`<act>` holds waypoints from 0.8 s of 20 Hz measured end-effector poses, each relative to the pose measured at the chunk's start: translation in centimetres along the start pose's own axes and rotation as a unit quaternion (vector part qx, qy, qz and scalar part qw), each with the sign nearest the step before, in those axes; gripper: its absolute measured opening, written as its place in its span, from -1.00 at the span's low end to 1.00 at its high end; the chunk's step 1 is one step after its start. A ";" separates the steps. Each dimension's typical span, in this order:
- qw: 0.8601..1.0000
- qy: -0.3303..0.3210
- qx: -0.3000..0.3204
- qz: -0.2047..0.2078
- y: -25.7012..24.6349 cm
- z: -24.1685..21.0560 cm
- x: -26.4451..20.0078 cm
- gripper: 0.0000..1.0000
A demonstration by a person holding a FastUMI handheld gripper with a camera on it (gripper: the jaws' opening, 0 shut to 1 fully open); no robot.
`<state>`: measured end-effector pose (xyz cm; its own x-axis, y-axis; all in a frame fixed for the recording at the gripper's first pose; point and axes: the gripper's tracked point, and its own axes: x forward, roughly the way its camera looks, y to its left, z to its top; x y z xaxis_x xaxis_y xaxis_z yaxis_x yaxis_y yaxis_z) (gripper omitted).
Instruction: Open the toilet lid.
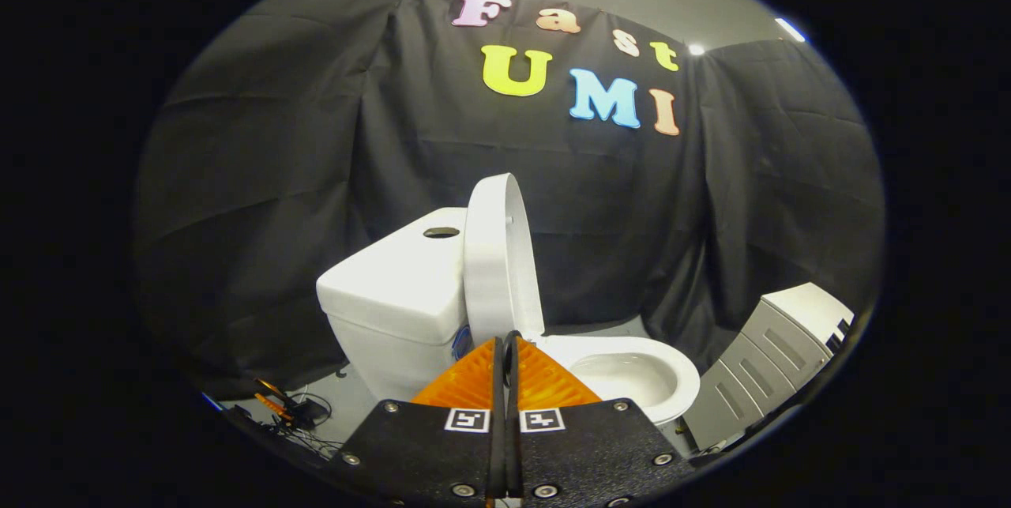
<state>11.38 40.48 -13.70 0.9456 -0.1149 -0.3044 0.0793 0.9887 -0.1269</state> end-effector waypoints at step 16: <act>0.995 -0.030 0.063 0.068 0.0 3.9 -2.1 -0.20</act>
<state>10.61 41.11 -9.38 0.9670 0.0232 -0.2539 -0.0157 0.9994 0.0315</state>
